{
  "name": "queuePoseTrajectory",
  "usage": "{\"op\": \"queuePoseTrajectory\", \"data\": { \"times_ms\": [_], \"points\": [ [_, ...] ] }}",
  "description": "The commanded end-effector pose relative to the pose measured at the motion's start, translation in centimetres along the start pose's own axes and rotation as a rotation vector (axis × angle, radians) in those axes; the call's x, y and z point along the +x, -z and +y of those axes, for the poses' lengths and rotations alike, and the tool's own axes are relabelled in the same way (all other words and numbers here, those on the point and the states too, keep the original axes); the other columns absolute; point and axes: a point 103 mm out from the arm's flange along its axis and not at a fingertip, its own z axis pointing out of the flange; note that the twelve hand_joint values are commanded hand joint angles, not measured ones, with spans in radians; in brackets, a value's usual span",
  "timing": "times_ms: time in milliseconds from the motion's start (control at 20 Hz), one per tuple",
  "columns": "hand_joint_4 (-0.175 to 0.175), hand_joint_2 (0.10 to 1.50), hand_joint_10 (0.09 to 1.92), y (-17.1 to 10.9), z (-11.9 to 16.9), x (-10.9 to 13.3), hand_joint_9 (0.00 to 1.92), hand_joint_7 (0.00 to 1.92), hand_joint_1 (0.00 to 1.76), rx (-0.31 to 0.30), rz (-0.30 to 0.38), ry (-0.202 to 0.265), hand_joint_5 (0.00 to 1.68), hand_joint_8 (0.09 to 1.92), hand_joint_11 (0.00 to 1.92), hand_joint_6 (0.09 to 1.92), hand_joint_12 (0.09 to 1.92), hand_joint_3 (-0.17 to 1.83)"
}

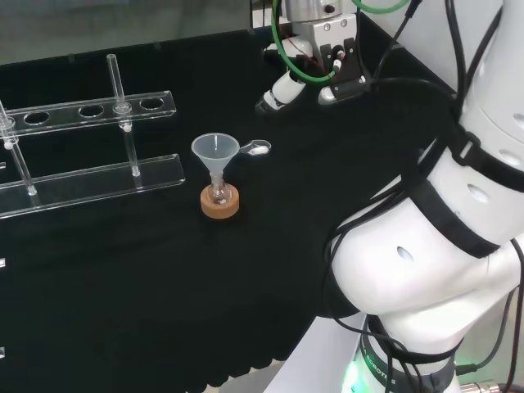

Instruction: Pick up the weighing funnel.

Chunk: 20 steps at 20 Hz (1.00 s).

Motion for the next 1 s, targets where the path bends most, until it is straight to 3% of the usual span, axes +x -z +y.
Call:
{"op": "queuePoseTrajectory", "data": {
  "times_ms": [50,600,1000],
  "points": [
    [-0.056,0.82,0.68,-0.5,3.1,-3.2,0.51,0.18,0.67,-0.021,0.034,-0.005,0.32,0.73,0.35,0.09,1.36,0.11],
    [-0.061,0.81,0.63,-3.2,7.7,-3.8,0.58,0.27,0.71,0.016,0.033,-0.008,0.39,0.73,0.40,0.09,1.33,0.17],
    [-0.060,0.80,0.63,-5.4,11.0,-2.0,0.60,0.31,0.73,0.054,-0.021,-0.009,0.42,0.73,0.40,0.09,1.33,0.19]
  ]
}}
